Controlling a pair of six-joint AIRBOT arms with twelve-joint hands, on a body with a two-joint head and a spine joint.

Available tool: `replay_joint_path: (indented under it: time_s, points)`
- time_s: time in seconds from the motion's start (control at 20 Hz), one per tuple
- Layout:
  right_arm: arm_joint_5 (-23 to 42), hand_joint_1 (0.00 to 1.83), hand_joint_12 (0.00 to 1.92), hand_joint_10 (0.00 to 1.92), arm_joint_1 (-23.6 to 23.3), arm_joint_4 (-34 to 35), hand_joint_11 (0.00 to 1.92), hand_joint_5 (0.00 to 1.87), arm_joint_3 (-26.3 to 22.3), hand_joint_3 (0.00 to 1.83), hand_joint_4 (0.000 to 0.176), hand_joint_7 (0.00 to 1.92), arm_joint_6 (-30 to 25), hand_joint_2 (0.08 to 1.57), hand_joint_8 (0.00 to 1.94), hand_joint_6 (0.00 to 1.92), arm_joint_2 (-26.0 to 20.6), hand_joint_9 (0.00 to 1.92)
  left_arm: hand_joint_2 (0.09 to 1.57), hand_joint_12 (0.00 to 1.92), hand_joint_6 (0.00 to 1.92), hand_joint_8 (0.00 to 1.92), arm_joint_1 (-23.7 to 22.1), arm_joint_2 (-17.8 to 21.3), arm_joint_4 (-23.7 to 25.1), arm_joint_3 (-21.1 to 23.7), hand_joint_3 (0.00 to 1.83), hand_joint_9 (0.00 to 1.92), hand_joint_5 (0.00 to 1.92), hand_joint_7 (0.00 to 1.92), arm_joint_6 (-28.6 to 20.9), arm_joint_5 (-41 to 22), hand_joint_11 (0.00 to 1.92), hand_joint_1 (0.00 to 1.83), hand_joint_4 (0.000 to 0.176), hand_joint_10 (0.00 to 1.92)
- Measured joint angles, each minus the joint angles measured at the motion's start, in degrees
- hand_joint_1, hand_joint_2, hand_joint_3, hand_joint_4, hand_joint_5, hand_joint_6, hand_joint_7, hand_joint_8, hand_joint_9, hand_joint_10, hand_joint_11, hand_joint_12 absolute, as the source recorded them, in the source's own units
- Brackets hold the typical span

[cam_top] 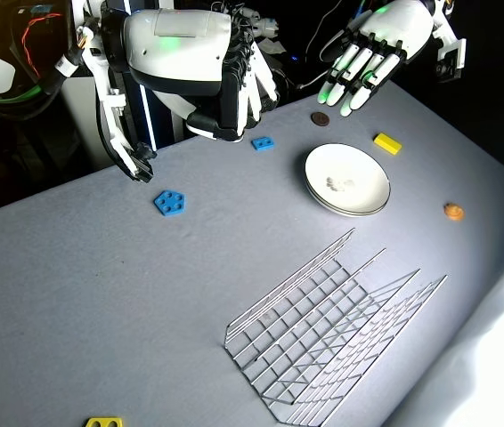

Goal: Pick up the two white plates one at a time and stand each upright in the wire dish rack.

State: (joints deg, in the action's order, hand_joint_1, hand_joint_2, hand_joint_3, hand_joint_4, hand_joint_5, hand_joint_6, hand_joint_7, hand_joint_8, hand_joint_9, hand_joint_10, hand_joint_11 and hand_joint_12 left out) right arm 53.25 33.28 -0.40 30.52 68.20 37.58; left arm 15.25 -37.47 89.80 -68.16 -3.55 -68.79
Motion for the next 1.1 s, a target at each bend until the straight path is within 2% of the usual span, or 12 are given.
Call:
replay_joint_path:
  time_s: [0.1,0.15,0.3,0.45,0.55,0.6,0.65,0.9,1.1]
  points:
    - [-0.2,0.0,0.05,0.01,0.0,0.0,0.01,0.11,0.0,0.02,0.0,0.08,0.3,1.1,0.01,0.01,0.0,0.05,1.04,0.04,0.0,0.0,0.0,0.0,0.2,-0.1,0.04,0.02,0.07,0.05,-0.5,0.1,0.0,0.0,0.0,0.0]
    - [-0.5,0.0,0.01,0.0,0.0,0.0,0.0,0.05,0.0,0.01,0.0,0.02,0.3,1.1,0.0,0.0,0.0,0.01,1.05,0.01,0.0,0.0,0.0,-0.1,-0.1,-0.3,0.02,0.02,0.05,0.04,-1.0,-0.3,0.0,0.0,0.0,0.0]
    - [0.1,0.0,0.0,0.01,0.0,-0.7,0.0,0.09,0.0,0.01,0.0,0.06,0.6,1.11,0.01,0.02,0.0,0.02,1.05,0.01,0.01,0.01,-0.1,-0.2,0.3,-0.4,0.01,0.03,0.08,0.06,-2.6,-0.5,0.02,0.0,0.0,0.01]
    - [-0.5,0.0,0.0,0.0,0.0,-0.6,0.0,0.06,0.0,0.01,0.0,0.03,0.7,1.11,0.0,0.0,0.0,0.0,1.04,0.0,0.0,0.0,-1.9,-0.7,4.0,-0.5,0.01,0.0,0.04,0.02,-3.9,-1.6,0.0,0.0,0.0,0.0]
    - [-0.7,0.0,0.0,0.0,0.0,-0.9,0.0,0.07,0.0,0.01,0.0,0.03,0.7,1.12,0.0,0.0,0.0,0.0,1.04,0.0,0.01,0.01,-3.4,-1.7,6.9,-1.5,0.01,0.02,0.05,0.04,-7.1,-3.3,0.01,0.0,0.0,0.01]
    - [-0.8,0.0,0.01,0.01,0.0,-1.4,0.01,0.09,0.0,0.01,0.0,0.05,0.7,1.13,0.01,0.01,0.0,0.02,1.04,0.0,0.0,0.01,-3.5,-2.1,7.3,-2.1,0.01,0.01,0.05,0.03,-9.7,-4.2,0.0,0.0,0.0,0.0]
    - [-0.8,0.0,0.0,0.0,0.0,-1.6,0.0,0.07,0.0,0.01,0.0,0.04,0.7,1.12,0.0,0.0,0.0,0.0,1.05,0.0,0.0,0.0,-3.5,-2.1,7.3,-2.1,0.01,0.0,0.04,0.03,-9.9,-4.4,0.0,0.0,0.0,0.0]
    - [-0.8,0.0,0.01,0.0,0.0,-1.7,0.01,0.07,0.0,0.0,0.0,0.03,0.7,1.12,0.0,0.0,0.0,0.0,1.04,0.0,0.0,0.0,-3.5,-2.1,8.3,-0.6,0.0,0.0,0.04,0.03,-10.1,-4.1,0.0,0.0,0.0,0.0]
    - [-0.9,0.04,0.0,0.0,0.0,-1.7,0.0,0.02,0.0,0.02,0.0,0.0,0.7,1.19,0.0,0.0,0.1,0.0,1.04,0.0,0.01,0.0,3.5,-3.8,6.8,0.2,0.0,0.0,0.03,0.02,-4.9,-1.4,0.0,0.0,0.0,0.0]
